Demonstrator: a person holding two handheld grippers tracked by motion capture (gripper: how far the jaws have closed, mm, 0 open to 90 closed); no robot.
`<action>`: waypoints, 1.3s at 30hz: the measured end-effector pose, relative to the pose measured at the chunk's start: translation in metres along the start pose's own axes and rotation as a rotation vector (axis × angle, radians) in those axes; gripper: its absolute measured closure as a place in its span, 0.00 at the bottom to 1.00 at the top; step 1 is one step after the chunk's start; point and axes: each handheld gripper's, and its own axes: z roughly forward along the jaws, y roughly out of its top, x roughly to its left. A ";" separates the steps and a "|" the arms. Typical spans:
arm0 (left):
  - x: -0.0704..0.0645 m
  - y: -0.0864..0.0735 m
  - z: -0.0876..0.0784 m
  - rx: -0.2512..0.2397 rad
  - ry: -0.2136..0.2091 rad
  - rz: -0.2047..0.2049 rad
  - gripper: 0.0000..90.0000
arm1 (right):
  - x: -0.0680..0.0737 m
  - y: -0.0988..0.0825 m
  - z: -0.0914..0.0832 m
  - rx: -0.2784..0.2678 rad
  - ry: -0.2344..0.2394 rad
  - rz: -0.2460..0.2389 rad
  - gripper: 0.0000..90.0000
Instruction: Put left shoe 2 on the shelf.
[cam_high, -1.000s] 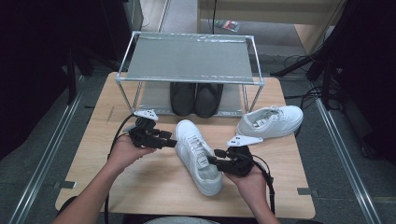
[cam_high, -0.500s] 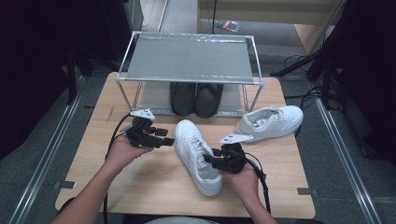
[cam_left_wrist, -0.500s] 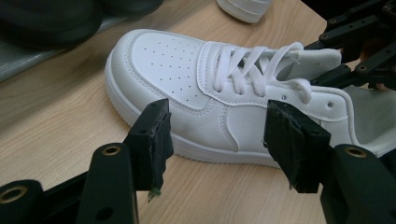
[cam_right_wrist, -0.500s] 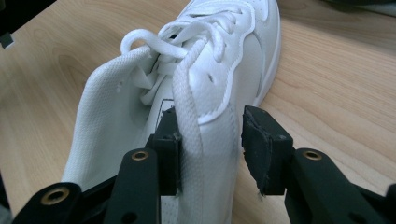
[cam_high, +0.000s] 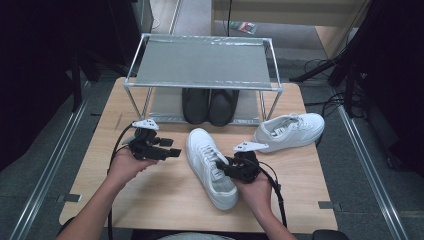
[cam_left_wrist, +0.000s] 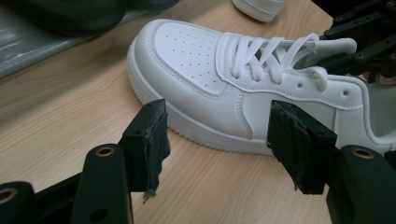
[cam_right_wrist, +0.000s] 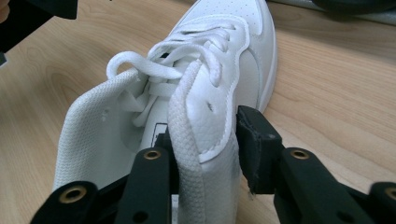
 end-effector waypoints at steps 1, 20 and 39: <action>0.002 -0.001 -0.002 -0.004 0.002 -0.004 0.43 | 0.001 0.001 0.000 -0.003 -0.010 -0.004 0.81; 0.016 -0.021 -0.030 -0.078 0.045 -0.065 0.44 | -0.009 0.022 -0.005 0.026 0.049 -0.017 0.93; 0.019 -0.036 -0.050 -0.109 0.080 -0.101 0.44 | -0.024 0.080 -0.012 0.092 0.307 -0.212 0.93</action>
